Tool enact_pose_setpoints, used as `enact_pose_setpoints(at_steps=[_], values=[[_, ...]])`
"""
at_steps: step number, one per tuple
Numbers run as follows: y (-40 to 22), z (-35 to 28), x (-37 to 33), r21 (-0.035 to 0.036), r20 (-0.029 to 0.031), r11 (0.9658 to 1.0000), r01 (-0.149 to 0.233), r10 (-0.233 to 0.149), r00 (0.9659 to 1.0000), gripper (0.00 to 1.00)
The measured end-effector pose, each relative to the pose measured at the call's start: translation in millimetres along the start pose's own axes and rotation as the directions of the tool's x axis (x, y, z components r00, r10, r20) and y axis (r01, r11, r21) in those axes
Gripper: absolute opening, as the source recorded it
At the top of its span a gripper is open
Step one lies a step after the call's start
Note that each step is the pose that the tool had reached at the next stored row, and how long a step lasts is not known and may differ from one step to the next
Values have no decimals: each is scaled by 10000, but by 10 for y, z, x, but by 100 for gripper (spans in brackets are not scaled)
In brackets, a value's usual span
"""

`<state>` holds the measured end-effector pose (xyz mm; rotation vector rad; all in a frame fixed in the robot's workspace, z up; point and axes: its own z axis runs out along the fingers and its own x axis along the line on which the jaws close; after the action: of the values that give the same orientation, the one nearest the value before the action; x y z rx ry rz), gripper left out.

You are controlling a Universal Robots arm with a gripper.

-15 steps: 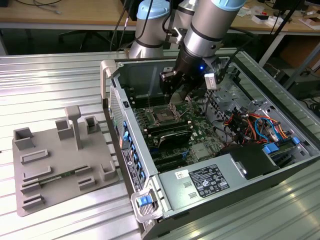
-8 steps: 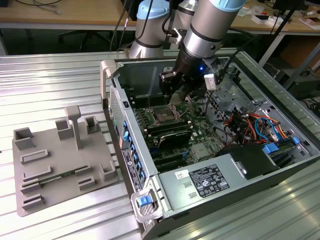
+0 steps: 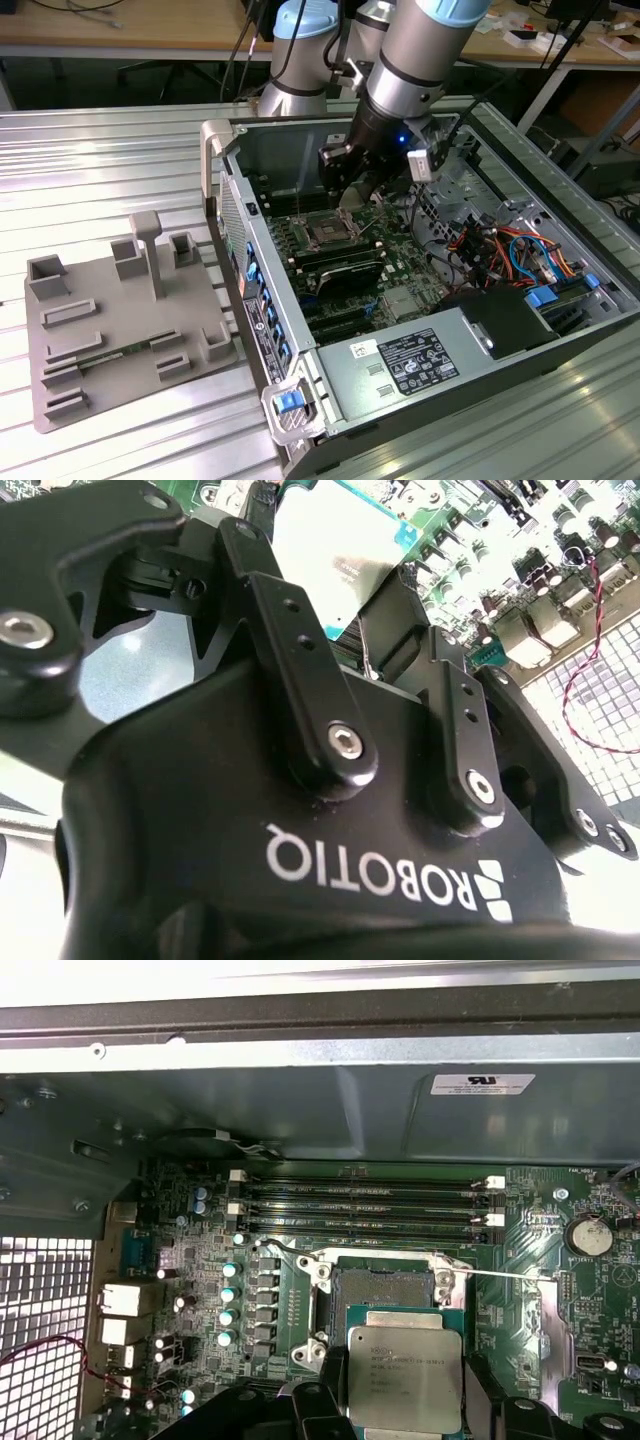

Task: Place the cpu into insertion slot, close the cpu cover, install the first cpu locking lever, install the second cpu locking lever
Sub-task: 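Place the cpu into insertion slot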

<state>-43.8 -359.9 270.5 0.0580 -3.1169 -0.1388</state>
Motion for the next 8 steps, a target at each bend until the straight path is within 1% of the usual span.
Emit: enact_pose_setpoints(at_steps=[8], values=[[-2,19,0,-1,0,10000,-1,1,10000,55]])
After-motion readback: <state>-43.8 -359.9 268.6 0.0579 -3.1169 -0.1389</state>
